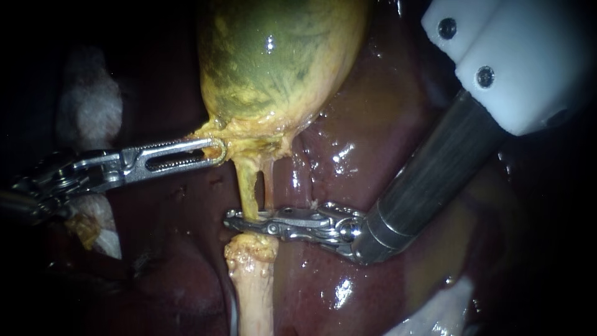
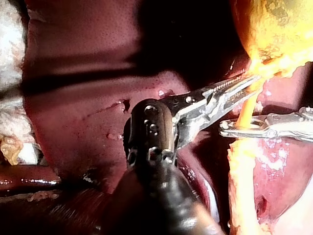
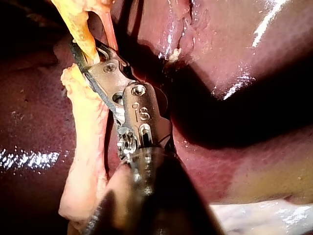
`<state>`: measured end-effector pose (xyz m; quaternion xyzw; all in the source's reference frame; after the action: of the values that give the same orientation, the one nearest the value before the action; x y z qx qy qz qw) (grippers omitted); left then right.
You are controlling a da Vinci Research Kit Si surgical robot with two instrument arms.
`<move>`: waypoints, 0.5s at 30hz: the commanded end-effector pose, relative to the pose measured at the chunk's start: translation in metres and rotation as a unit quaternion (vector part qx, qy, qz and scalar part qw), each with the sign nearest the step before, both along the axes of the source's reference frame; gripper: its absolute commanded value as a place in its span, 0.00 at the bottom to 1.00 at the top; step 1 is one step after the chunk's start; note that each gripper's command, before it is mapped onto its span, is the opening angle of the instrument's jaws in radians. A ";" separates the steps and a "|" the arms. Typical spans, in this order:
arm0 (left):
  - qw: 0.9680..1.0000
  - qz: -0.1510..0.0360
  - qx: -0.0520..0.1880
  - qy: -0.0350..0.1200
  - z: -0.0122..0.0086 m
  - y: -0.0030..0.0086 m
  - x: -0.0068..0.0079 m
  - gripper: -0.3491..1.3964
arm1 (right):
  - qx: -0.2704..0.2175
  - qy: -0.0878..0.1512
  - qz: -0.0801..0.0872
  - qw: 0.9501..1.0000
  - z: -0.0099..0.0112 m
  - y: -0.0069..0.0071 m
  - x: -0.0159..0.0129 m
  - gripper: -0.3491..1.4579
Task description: Clipping first clip left tube
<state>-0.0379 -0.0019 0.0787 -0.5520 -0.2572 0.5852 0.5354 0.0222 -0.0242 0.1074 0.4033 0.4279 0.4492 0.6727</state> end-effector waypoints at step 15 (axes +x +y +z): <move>1.000 0.000 0.000 0.000 -0.0001 0.0001 0.0000 0.00 | 0.018 0.005 -0.006 1.000 0.0001 0.0001 -0.0002 0.00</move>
<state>-0.0379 -0.0018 0.0787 -0.5519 -0.2574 0.5852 0.5354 0.0220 -0.0241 0.1075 0.4203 0.4202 0.4510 0.6659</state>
